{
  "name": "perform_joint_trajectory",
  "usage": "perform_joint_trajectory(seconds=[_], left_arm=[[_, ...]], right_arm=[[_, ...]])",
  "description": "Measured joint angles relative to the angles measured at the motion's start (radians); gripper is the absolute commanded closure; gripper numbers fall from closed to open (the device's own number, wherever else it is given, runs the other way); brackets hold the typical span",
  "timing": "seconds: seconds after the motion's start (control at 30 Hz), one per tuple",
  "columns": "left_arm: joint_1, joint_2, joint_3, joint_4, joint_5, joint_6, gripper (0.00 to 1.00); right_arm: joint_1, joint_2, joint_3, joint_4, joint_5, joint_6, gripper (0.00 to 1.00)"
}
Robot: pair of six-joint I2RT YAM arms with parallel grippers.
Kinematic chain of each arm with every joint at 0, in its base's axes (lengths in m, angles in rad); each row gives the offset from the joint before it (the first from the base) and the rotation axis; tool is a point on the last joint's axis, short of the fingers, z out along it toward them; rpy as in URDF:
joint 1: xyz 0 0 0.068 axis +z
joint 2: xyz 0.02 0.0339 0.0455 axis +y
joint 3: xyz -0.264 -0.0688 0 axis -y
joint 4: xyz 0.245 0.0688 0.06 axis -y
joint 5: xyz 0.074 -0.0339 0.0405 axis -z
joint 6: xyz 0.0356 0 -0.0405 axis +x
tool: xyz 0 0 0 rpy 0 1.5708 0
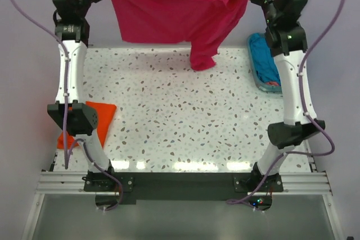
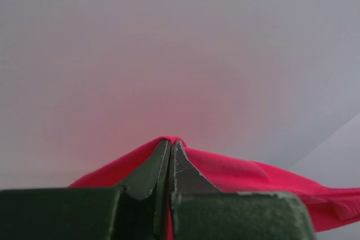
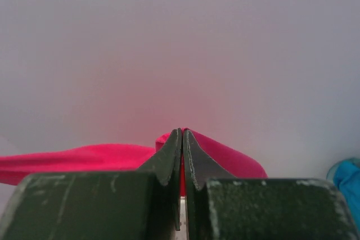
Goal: Fold and stack the t-shirts
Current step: Flatten the tshirt out
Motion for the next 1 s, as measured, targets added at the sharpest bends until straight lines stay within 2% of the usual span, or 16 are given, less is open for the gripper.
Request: perform_joint_trajectory(seconds=[0.13, 0.2, 0.37, 0.5, 0.7, 0.9, 1.0], left_arm=[[0.050, -0.122, -0.129, 0.071, 0.019, -0.001, 1.00], [0.054, -0.184, -0.244, 0.117, 0.028, 0.000, 1.00], [0.047, -0.338, -0.647, 0.165, 0.038, -0.001, 1.00], [0.047, -0.453, -0.974, 0.166, 0.014, -0.010, 1.00], [0.047, -0.752, -1.434, 0.092, -0.064, -0.035, 1.00], [0.047, -1.091, -1.724, -0.045, -0.164, -0.036, 1.00], [0.047, -1.201, -1.837, -0.123, -0.191, -0.038, 1.00]], right_arm=[[0.003, -0.173, -0.195, 0.100, -0.001, -0.016, 1.00], [0.003, -0.252, -0.317, 0.137, -0.002, -0.017, 1.00], [0.003, -0.379, -0.678, 0.200, -0.004, 0.002, 1.00], [0.003, -0.443, -0.977, 0.181, -0.020, 0.042, 1.00], [0.003, -0.650, -1.354, 0.065, -0.036, 0.119, 1.00], [0.003, -0.975, -1.641, -0.035, -0.072, 0.184, 1.00], [0.003, -1.081, -1.748, -0.082, -0.110, 0.214, 1.00]])
